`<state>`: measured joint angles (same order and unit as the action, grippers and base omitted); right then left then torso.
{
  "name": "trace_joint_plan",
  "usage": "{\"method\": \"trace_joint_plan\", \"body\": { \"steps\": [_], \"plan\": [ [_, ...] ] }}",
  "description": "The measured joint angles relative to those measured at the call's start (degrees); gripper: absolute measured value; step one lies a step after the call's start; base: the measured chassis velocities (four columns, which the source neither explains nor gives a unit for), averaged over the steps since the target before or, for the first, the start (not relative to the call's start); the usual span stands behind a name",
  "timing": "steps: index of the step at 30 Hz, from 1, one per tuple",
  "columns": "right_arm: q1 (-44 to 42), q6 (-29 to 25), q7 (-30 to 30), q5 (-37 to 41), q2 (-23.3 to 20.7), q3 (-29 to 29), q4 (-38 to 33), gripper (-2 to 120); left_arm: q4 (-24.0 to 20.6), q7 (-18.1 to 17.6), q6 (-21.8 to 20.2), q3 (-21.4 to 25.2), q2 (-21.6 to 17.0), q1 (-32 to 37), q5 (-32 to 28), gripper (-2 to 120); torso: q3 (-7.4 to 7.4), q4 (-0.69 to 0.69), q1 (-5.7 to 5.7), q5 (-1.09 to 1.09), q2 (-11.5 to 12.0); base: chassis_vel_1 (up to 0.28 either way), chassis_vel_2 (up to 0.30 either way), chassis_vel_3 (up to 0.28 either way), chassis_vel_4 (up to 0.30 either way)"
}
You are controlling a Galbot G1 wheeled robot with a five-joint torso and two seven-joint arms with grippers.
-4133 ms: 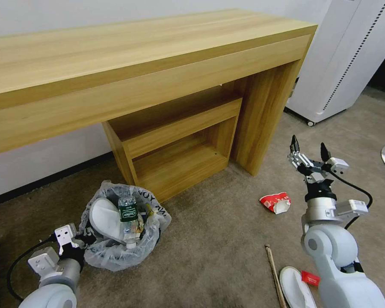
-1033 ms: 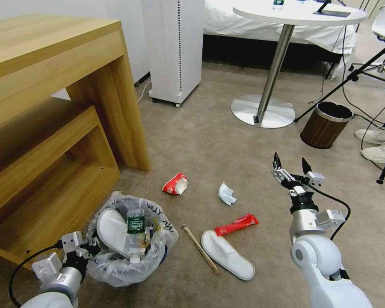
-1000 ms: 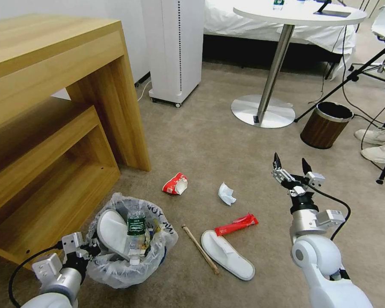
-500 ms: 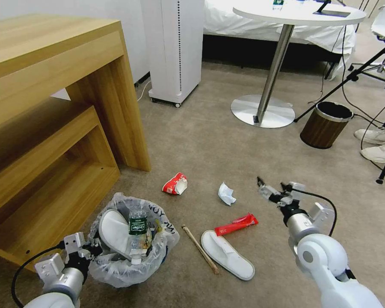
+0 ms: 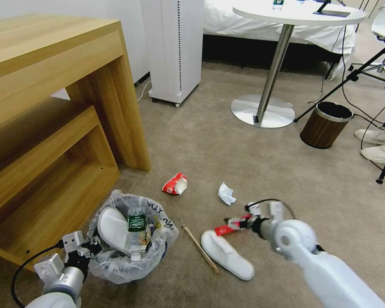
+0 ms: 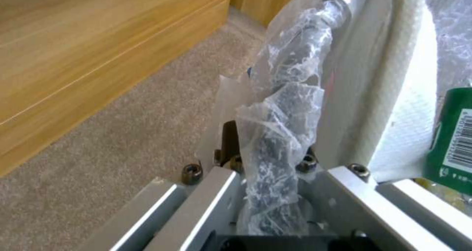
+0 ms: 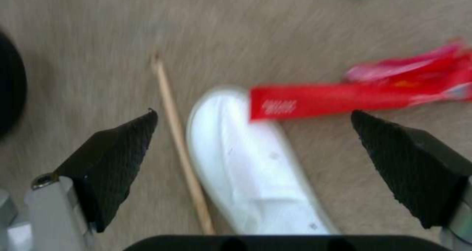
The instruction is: Pick up the trash bin and place the garbage on the floor into it.
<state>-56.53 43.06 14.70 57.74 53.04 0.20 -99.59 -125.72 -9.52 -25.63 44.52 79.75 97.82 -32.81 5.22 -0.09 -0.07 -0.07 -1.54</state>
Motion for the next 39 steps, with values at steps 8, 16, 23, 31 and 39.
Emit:
{"method": "trace_joint_plan", "body": {
  "steps": [8,16,23,31,39],
  "plan": [
    [9.0,-0.4,-0.8,-0.8,-2.8,16.9,3.3,100,0.4,0.0,0.8,0.3,1.5,-0.1,0.7,1,0.00,0.00,0.00,-0.01,0.0,0.000,0.000,0.000,0.000],
    [12.3,-0.7,0.1,-2.3,-4.4,23.6,5.5,100,0.9,0.0,1.3,0.7,1.8,-0.3,0.9,1,0.00,-0.01,0.00,-0.01,0.0,0.000,0.000,0.000,0.000],
    [12.9,-0.8,0.8,-3.6,-4.1,26.0,8.6,100,1.6,0.0,1.9,0.3,2.1,-0.7,1.3,1,0.00,-0.01,0.00,-0.01,0.0,0.000,0.000,0.000,0.000],
    [13.2,-1.1,0.9,-4.6,-2.9,26.9,10.8,100,1.6,0.0,2.1,0.4,2.1,-0.6,1.3,1,-0.01,-0.01,0.00,-0.01,0.0,0.000,0.000,0.000,0.000],
    [13.3,-2.2,1.0,-5.1,-2.3,27.4,12.0,83,1.6,0.0,2.2,0.4,2.0,-0.5,1.2,1,0.00,-0.01,0.00,-0.01,0.0,0.000,0.000,0.000,0.000]
  ]
}}
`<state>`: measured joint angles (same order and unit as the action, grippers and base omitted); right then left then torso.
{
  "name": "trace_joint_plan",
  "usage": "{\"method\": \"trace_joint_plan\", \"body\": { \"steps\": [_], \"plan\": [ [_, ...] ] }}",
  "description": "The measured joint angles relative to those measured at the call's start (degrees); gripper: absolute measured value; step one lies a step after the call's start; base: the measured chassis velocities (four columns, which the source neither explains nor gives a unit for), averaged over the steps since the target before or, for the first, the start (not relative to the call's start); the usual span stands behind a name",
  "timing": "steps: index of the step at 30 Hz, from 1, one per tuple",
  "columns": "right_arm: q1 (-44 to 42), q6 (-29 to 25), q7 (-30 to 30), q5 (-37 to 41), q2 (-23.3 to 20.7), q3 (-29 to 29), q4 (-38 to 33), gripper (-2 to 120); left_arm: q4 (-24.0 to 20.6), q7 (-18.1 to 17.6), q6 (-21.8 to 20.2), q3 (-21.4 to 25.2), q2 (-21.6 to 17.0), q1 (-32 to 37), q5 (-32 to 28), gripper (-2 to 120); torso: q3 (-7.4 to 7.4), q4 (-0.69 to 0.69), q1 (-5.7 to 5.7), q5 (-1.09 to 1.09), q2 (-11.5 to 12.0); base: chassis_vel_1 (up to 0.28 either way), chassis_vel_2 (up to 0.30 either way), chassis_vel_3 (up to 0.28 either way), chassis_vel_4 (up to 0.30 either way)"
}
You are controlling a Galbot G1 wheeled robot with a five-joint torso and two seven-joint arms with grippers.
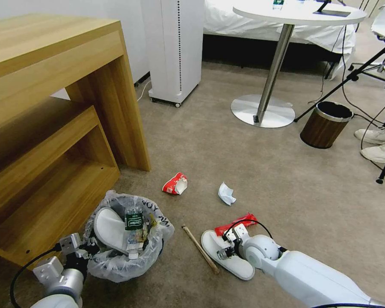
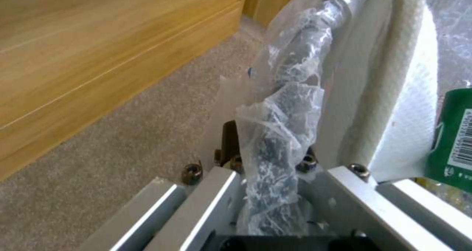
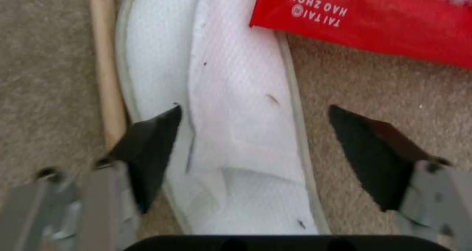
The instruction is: Pick up the trash bin and place the garbage on the floor into it.
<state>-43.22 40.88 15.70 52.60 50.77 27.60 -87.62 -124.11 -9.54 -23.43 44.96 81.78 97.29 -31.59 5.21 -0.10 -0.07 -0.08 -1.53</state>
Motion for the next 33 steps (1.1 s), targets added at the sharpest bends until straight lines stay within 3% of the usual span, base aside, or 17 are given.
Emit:
{"method": "trace_joint_plan", "body": {
  "steps": [5,6,11,22,28,33],
  "plan": [
    [0.2,-1.0,0.0,-0.5,0.6,0.2,0.9,67,0.0,0.0,0.2,0.0,-0.1,0.1,0.0,1,0.00,0.00,0.00,0.00,0.0,0.000,0.000,0.000,0.000],
    [0.6,-1.9,0.0,-0.7,1.0,0.6,1.7,57,0.1,0.0,0.3,0.0,-0.1,0.1,0.0,1,0.00,0.00,0.00,0.00,0.0,0.000,0.000,0.000,0.000],
    [1.9,-4.4,0.0,-1.6,1.7,2.2,3.7,36,0.3,0.0,0.6,-0.2,-0.1,-0.2,-0.1,1,0.00,0.00,0.00,0.00,0.0,0.000,0.000,0.000,0.000],
    [0.7,-7.7,-0.1,-4.0,2.4,3.4,5.0,0,0.6,0.3,1.2,-0.8,0.5,-0.5,0.3,1,0.00,0.00,0.00,0.00,0.0,0.000,0.000,0.000,0.000],
    [0.0,-10.7,-0.1,-4.7,2.5,3.2,5.5,0,0.7,0.2,1.2,-0.8,0.6,-0.8,0.3,1,0.00,0.00,0.00,0.00,0.0,0.000,0.000,0.000,0.000],
    [-2.9,-14.5,-0.4,-3.8,1.3,-1.0,-0.4,0,1.5,0.1,1.2,-0.5,0.1,-1.1,0.1,1,0.00,0.00,0.00,0.00,0.0,0.000,0.000,0.000,0.000]
  ]
}}
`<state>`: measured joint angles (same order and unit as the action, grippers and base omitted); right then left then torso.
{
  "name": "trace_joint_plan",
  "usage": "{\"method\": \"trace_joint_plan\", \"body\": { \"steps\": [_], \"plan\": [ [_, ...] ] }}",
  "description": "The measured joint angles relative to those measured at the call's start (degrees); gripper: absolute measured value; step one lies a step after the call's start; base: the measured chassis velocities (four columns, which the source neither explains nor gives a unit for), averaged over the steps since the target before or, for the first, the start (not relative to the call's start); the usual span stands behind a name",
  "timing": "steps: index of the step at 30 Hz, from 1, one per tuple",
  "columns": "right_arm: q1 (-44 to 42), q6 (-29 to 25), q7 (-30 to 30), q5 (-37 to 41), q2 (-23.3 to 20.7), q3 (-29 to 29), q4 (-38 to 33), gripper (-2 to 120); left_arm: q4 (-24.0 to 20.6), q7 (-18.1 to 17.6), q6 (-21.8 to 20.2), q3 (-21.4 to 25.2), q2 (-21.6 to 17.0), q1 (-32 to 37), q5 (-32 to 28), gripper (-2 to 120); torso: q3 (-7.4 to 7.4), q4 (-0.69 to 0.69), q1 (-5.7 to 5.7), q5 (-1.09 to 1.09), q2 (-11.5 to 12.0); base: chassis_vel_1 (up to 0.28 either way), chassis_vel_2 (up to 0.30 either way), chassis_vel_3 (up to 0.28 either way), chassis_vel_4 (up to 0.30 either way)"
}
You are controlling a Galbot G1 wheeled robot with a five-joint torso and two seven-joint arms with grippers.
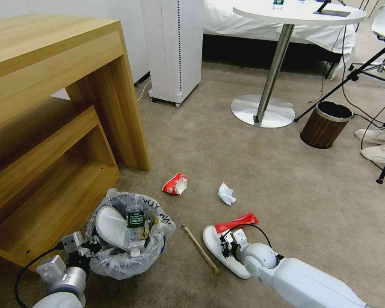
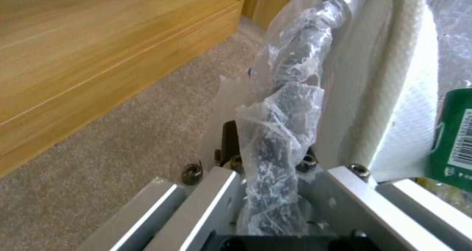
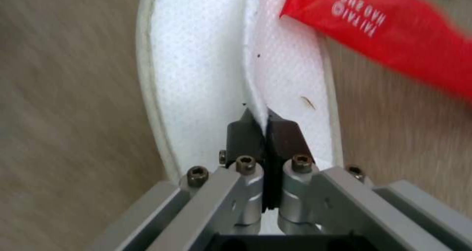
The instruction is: Pick up the trash bin and place the garbage on the floor into it.
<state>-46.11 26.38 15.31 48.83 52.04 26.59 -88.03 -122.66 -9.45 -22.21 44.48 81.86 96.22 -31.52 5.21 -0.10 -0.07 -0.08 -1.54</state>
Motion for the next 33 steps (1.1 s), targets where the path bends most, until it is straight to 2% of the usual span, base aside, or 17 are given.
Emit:
{"method": "trace_joint_plan", "body": {
  "steps": [3,5,7,12,17,24,27,31,33],
  "plan": [
    [-1.3,-3.7,-0.6,-0.6,-1.0,-3.9,-6.7,0,0.4,0.0,-0.1,0.1,-0.3,-0.2,-0.1,1,0.00,0.00,0.00,-0.01,0.0,0.000,0.000,0.000,0.000],
    [-1.3,-4.9,-0.8,-0.9,-1.2,-4.3,-8.0,0,0.5,0.0,-0.1,0.1,-0.3,-0.3,-0.1,1,0.00,0.00,0.00,-0.01,0.0,0.000,0.000,0.000,0.000],
    [-1.0,-8.8,-2.2,-2.8,-1.7,-4.8,-11.0,0,0.9,0.0,-0.1,0.1,-0.3,-0.5,-0.2,1,0.00,0.00,0.00,-0.01,0.0,0.000,0.000,0.000,0.000],
    [-0.8,-10.6,-3.2,-4.0,-2.2,-5.1,-14.5,0,1.1,0.0,-0.1,0.0,-0.2,-0.7,-0.2,1,0.00,0.01,0.00,0.00,0.0,0.000,0.000,0.000,0.000],
    [-0.7,-14.6,-4.4,-6.8,-2.3,-4.6,-16.8,0,1.1,0.0,-0.1,0.0,-0.1,-0.6,-0.1,1,0.00,0.00,0.00,0.00,0.0,0.000,0.000,0.000,0.000],
    [4.2,-22.0,-12.1,-8.1,-2.0,-6.9,-21.6,0,0.6,0.0,-0.1,0.0,0.1,-0.4,0.1,1,0.00,0.00,0.00,-0.01,0.0,0.000,0.000,0.000,0.000],
    [6.7,-25.1,-15.0,-7.5,-1.6,-6.5,-22.1,0,0.4,0.0,-0.1,-0.1,0.2,-0.4,0.1,1,0.00,0.00,0.00,0.00,0.0,0.000,0.000,0.000,0.000],
    [12.0,-31.9,-23.0,-5.3,0.4,-4.4,-21.6,0,0.2,0.0,-0.3,-0.4,0.6,-0.6,0.3,1,0.01,0.00,0.00,-0.01,0.0,0.000,0.000,0.000,0.000],
    [12.7,-32.5,-24.1,-5.2,0.7,-4.1,-21.3,0,0.2,0.0,-0.3,-0.4,0.7,-0.6,0.3,1,0.00,0.00,0.00,-0.01,0.0,0.000,0.000,0.000,0.000]
  ]
}}
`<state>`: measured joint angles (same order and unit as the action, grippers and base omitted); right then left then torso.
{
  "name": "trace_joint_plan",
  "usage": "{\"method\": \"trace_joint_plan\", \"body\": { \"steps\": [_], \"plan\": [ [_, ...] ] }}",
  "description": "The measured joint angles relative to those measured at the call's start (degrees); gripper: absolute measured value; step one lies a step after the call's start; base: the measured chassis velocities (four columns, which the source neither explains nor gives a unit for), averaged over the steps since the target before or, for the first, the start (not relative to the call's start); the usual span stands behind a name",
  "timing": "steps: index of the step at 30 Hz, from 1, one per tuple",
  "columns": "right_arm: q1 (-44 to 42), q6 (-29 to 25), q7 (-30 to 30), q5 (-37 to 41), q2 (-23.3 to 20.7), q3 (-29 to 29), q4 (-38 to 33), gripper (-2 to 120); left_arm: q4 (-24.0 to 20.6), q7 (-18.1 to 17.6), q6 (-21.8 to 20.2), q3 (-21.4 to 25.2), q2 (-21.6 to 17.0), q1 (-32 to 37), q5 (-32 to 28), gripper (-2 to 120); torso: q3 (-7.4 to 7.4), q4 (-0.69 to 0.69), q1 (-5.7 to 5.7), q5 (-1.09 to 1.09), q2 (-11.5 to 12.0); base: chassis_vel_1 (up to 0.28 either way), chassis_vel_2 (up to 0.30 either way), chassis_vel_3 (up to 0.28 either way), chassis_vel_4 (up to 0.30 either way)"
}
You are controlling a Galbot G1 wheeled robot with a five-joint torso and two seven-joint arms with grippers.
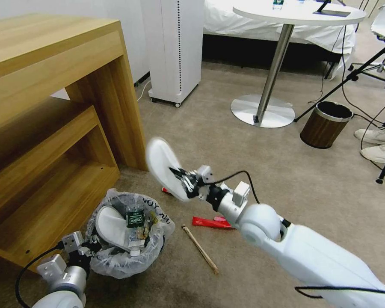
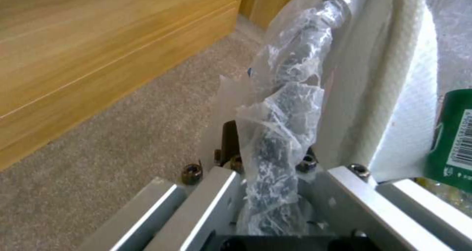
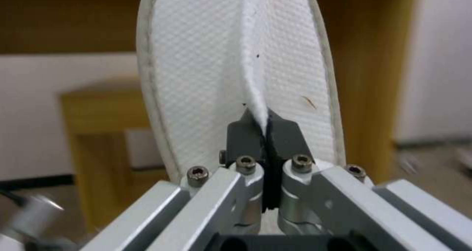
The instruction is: Pick up the trash bin and place the garbage on the floor into it.
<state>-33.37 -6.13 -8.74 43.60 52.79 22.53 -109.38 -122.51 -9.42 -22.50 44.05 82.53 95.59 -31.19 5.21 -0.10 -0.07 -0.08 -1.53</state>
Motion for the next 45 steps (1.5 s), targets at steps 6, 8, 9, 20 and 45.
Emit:
{"method": "trace_joint_plan", "body": {
  "steps": [6,8,9,20,45],
  "plan": [
    [5.7,-5.6,-7.5,0.2,4.8,5.6,4.6,0,-0.8,-0.1,-0.6,0.0,0.4,-0.2,0.0,1,0.00,0.00,0.00,0.00,0.0,0.000,0.000,0.000,0.000],
    [5.9,-5.8,-7.8,0.1,5.0,5.8,4.8,0,-0.9,-0.1,-0.6,0.0,0.4,-0.2,0.0,1,0.00,0.00,0.00,0.00,0.0,0.000,0.000,0.000,0.000],
    [7.5,-7.1,-9.7,-0.1,7.0,7.9,6.4,0,-0.9,-0.2,-0.8,-0.1,0.5,-0.3,0.0,1,0.00,0.00,0.00,-0.01,0.0,0.000,0.000,0.000,0.000],
    [9.4,-9.6,-12.8,-2.2,14.1,15.6,12.3,0,-0.9,-0.2,-0.9,-0.2,0.9,-0.8,0.1,1,0.00,0.01,0.00,-0.01,0.0,0.000,0.000,0.000,0.000],
    [4.4,-16.0,-17.5,-10.2,17.1,18.6,27.0,0,0.1,-0.2,-1.0,-0.6,0.1,-1.7,-0.9,1,0.00,0.00,0.00,0.01,0.0,0.000,0.000,0.000,0.000]
  ]
}}
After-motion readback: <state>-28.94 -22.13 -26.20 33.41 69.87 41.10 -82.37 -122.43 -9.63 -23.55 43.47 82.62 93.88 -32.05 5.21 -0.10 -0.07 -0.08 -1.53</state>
